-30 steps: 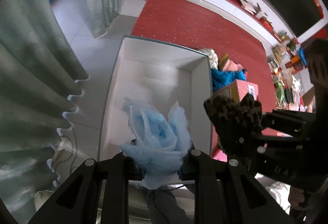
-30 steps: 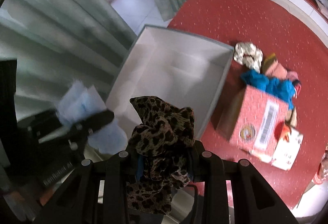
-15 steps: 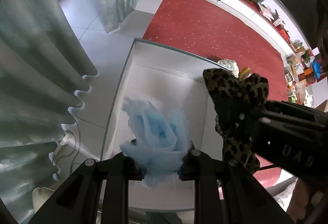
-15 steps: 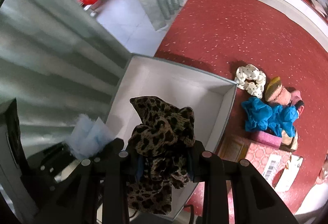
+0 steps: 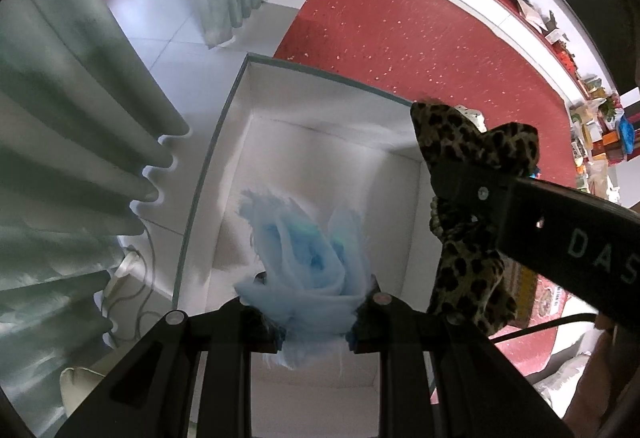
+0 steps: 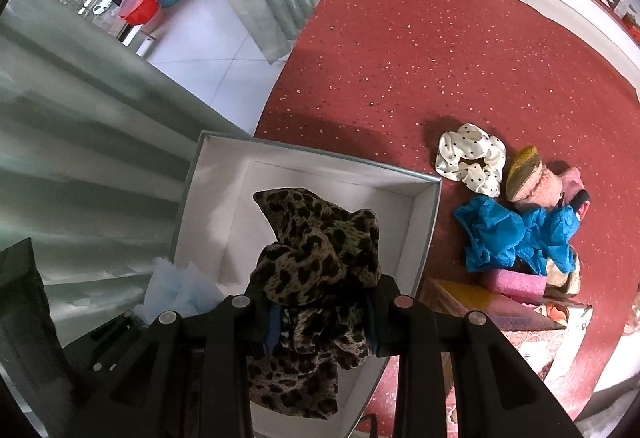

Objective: Organize soft objects
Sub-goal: 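Lower both items into the white box and open both tools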

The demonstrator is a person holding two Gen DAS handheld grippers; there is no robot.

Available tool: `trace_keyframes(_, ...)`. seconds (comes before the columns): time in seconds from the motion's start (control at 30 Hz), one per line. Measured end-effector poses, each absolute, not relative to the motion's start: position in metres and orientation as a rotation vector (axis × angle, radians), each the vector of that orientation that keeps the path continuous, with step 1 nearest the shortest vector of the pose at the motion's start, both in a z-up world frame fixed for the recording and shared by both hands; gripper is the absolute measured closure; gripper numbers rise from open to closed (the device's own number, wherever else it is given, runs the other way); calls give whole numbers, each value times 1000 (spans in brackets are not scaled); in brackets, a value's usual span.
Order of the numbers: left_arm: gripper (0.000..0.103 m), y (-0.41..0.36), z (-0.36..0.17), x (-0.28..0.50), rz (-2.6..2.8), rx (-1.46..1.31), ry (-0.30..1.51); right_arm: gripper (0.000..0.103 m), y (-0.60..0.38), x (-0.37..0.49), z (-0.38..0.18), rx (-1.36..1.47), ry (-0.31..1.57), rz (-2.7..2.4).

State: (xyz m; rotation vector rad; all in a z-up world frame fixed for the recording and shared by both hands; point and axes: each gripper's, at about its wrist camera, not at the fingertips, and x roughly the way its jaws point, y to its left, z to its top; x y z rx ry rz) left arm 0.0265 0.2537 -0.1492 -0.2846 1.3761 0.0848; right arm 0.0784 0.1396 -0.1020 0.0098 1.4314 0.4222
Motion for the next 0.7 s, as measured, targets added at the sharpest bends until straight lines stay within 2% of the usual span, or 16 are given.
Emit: trace_keyframes(0.7,80,259,-174,26,93,-295,1438,70,156,78,-121,-52,1462,440)
